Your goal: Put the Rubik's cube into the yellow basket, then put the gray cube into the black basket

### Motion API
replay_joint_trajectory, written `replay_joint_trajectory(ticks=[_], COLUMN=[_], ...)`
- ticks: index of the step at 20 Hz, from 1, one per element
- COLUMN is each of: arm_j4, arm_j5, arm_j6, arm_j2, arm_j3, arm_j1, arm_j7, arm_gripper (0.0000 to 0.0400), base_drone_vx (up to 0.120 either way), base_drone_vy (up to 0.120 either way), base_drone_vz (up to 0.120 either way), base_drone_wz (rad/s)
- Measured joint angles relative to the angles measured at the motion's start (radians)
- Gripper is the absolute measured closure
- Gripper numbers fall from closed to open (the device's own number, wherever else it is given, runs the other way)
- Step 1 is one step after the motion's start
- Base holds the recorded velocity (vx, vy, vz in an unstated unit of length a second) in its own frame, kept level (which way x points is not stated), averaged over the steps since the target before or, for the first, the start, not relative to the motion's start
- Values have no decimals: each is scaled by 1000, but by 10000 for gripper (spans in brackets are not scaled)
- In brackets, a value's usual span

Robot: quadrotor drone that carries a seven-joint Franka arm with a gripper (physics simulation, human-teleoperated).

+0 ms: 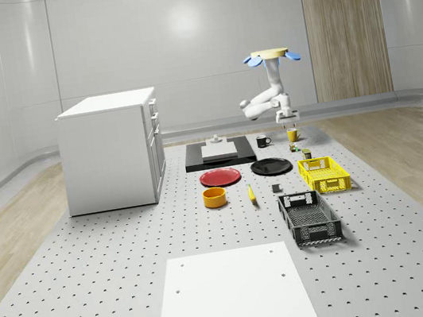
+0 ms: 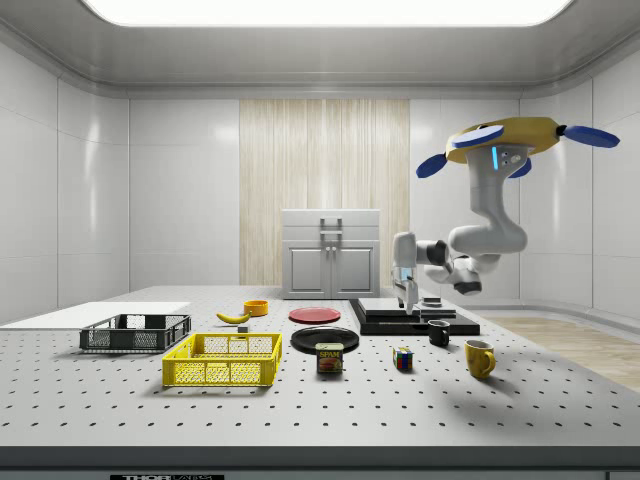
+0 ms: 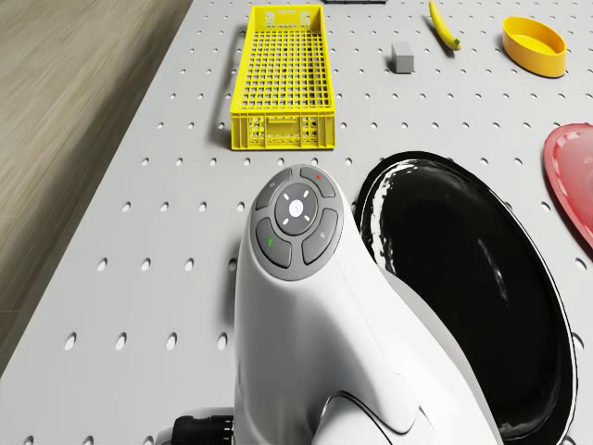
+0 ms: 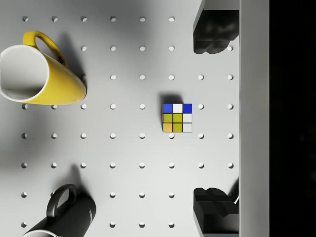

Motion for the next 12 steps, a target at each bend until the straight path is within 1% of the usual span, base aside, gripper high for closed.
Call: replay_joint_trajectory(ticks=[5, 7, 8, 12], arm_j4=[2, 3, 3, 4], arm_j5=[13, 19, 21, 31], arm_j6=[22, 31, 36, 53], arm_j2=[-26, -36, -41, -60], arm_j3=[9, 12, 14, 20], arm_j1=[-10, -14, -16, -22], arm_j7=[10, 13, 15, 21], arm_gripper=[0, 0, 0, 0], base_drone_vx=[0, 120, 40, 0], base_drone_vy=[0, 0, 0, 0], base_drone_vz=[-120, -120, -120, -120], base_drone_wz=[0, 0, 0, 0])
